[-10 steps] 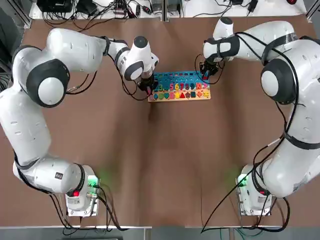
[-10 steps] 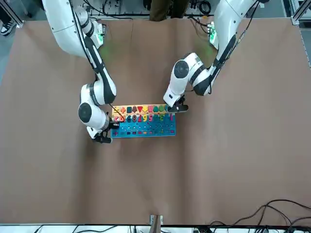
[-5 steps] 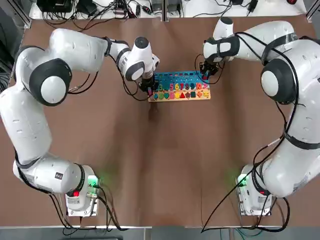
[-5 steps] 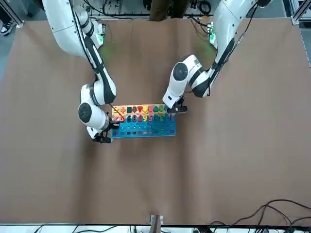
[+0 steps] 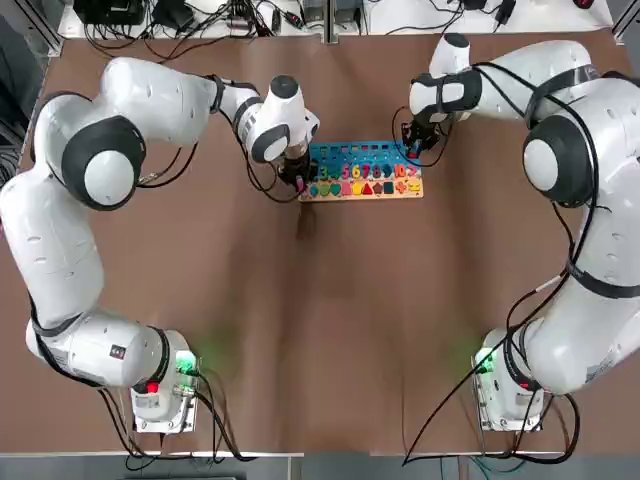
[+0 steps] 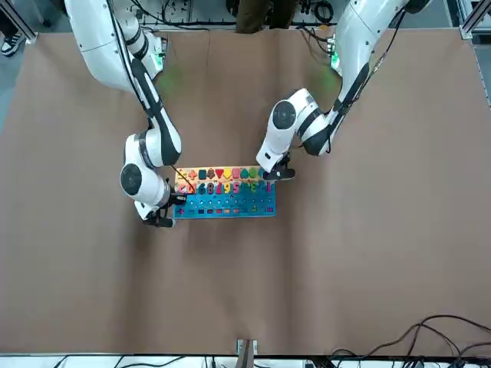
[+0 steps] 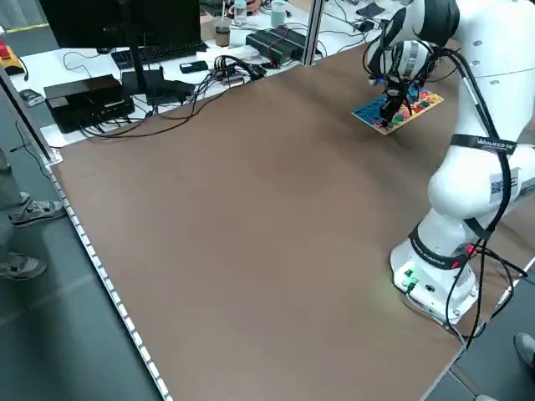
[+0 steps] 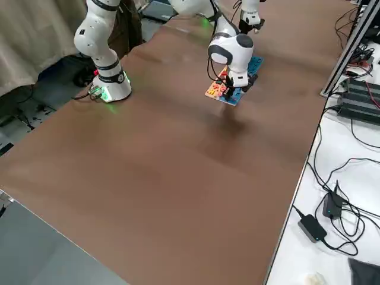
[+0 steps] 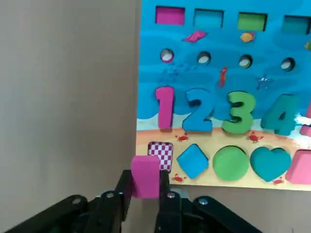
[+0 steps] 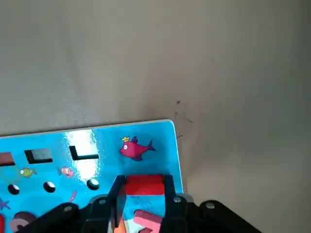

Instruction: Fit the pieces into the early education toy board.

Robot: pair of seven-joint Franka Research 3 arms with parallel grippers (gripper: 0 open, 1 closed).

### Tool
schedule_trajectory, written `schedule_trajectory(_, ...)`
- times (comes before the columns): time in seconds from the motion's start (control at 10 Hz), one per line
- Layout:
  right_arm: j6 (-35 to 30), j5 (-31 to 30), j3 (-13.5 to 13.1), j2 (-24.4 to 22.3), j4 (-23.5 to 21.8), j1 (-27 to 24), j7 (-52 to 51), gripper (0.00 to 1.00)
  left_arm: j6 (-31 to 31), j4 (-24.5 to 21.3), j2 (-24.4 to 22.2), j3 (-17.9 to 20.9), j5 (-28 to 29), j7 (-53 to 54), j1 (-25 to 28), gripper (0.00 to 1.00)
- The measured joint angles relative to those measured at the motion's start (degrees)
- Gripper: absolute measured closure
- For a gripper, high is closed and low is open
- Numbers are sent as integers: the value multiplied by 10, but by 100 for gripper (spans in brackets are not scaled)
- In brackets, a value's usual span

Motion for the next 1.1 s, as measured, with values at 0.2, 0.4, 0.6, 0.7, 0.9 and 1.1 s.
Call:
schedule_trajectory(0.2,0,0,0,0,0,-3,0,63,0,0,7,0,25,-22,0,74)
schedule_trajectory(0.4,1,0,-1,4,1,-4,0,59,5,1,13,0,30,-28,0,74)
schedule_trajectory(0.6,1,0,-1,5,3,-4,0,50,6,5,15,0,30,-28,0,74)
schedule_trajectory(0.7,1,0,-1,5,3,-4,0,49,6,6,16,0,30,-28,-1,74)
schedule_trajectory(0.9,1,0,-1,5,3,-5,1,44,6,7,16,0,30,-28,-4,74)
schedule_trajectory(1.1,1,0,-1,6,4,-6,4,42,6,8,16,0,30,-28,-7,74)
